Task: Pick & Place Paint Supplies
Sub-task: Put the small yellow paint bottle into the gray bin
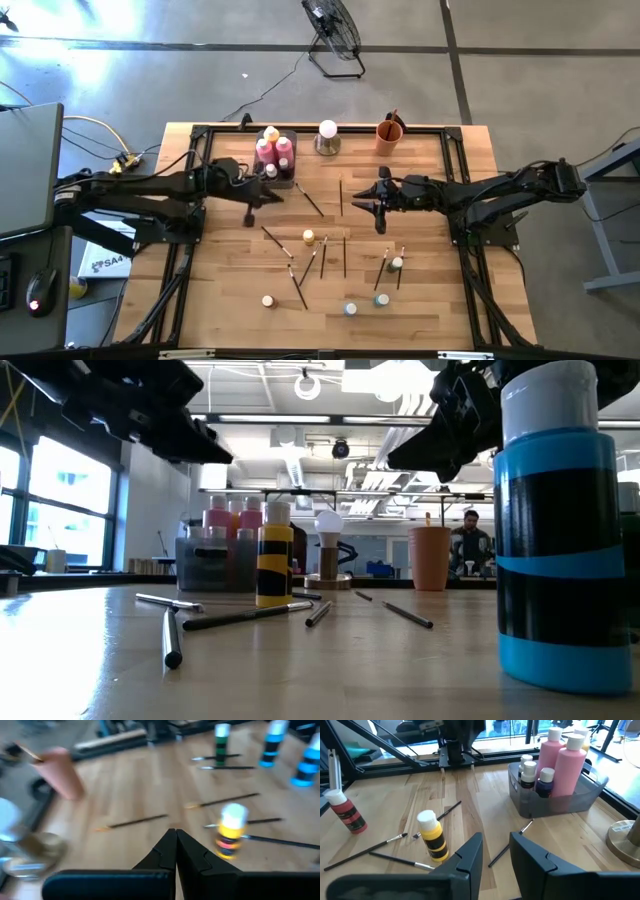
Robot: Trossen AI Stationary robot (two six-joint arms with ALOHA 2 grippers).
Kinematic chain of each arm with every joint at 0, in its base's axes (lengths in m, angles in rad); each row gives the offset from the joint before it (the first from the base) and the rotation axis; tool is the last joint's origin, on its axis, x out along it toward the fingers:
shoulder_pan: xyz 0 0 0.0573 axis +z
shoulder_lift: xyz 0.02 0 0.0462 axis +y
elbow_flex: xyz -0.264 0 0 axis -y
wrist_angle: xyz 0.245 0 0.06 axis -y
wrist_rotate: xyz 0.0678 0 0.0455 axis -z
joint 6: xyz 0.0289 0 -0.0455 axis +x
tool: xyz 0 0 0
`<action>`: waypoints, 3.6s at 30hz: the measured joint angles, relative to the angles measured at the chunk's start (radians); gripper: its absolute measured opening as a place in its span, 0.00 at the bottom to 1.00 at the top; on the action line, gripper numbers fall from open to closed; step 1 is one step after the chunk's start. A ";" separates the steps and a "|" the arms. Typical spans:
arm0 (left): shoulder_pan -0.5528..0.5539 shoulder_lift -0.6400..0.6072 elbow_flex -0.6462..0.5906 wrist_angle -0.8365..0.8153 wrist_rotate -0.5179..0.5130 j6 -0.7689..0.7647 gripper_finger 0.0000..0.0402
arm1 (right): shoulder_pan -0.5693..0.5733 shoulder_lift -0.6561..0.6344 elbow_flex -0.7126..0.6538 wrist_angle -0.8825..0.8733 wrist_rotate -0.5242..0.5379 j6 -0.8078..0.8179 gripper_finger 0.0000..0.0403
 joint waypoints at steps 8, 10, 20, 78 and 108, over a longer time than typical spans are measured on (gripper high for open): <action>0.000 0.105 0.000 -0.005 0.152 -0.117 0.00 | 0.000 0.000 0.000 0.007 0.000 0.001 0.23; 0.000 0.129 0.000 0.002 0.153 -0.104 0.00 | 0.000 0.000 0.000 0.007 0.000 0.001 0.23; 0.000 0.202 0.000 0.123 0.130 -0.062 0.22 | 0.000 0.000 0.000 0.005 -0.003 0.001 0.23; -0.138 0.592 0.045 0.516 0.177 -0.221 0.53 | 0.000 0.000 0.000 -0.002 -0.003 -0.030 0.23; -0.171 0.706 0.127 0.455 0.178 -0.204 0.53 | 0.000 0.000 0.000 -0.007 -0.003 -0.029 0.23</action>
